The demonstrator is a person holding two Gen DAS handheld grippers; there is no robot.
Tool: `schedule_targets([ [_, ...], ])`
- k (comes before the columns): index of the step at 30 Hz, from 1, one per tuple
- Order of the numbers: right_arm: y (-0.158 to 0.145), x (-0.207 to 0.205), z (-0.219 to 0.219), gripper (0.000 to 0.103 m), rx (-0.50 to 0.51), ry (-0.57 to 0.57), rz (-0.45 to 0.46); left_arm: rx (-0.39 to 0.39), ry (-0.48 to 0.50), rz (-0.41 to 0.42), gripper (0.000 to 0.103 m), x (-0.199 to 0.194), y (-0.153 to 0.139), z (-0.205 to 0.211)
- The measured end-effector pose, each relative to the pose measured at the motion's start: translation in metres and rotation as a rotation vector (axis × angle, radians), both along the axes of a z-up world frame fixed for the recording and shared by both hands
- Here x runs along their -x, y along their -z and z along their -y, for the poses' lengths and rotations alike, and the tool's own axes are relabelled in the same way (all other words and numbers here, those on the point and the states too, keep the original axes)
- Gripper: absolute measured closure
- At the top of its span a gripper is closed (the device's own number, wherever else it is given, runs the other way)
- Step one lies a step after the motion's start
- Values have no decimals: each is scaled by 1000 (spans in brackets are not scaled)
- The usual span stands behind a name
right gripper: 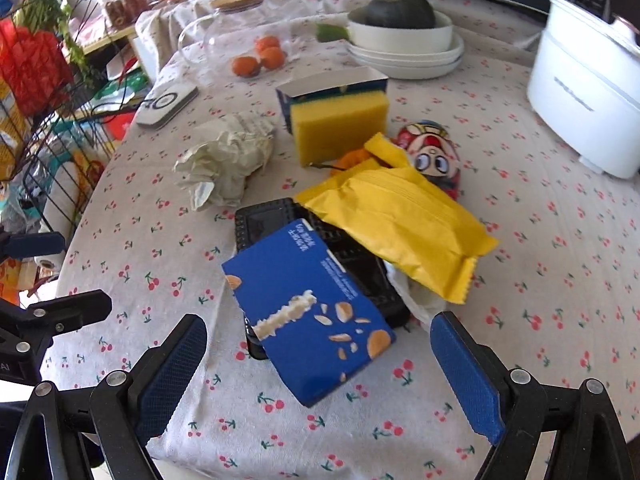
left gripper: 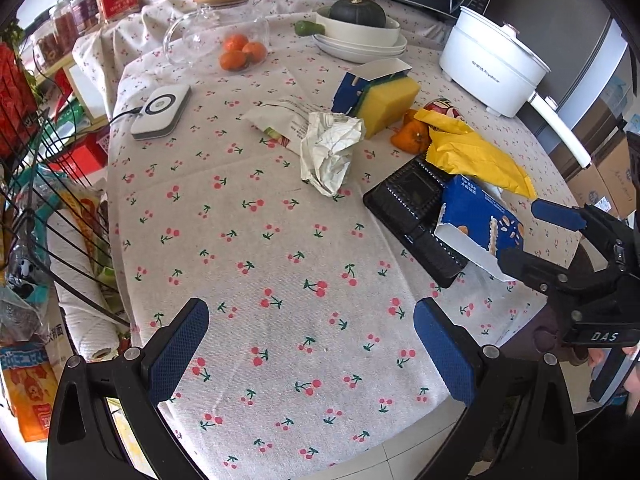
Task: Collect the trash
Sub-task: 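Move the right tool to the blue biscuit box and grasp it, then grasp the black plastic tray with the left tool while the right tool holds the box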
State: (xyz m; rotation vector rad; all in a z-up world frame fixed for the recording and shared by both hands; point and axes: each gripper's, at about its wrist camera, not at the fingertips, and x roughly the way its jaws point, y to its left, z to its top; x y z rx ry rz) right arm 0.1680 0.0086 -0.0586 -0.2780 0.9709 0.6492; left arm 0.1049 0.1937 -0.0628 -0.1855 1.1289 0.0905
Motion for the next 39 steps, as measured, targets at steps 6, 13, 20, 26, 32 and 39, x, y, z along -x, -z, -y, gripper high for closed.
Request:
schedule_targets([
  [6,24,-15,-16,9,83,-4,-12,13,-15,-5,0,-1,2,-8],
  [13,30,-22,-17,33,91,8,-54,4,-23,-24,0,-5,8,-7],
  [20,13,-12,8,33,87,40,-43,37,-37,-39,0,-19,12,13],
  [26,-2,-10,50,33,56,109,-49,56,-27,-34,0,-40,14,43],
  [32,-11,-8,93,33,36,185,-53,101,-89,-13,0,-68,22,59],
  [39,-15,-9,139,33,22,257,-62,143,-152,24,13,-88,39,66],
])
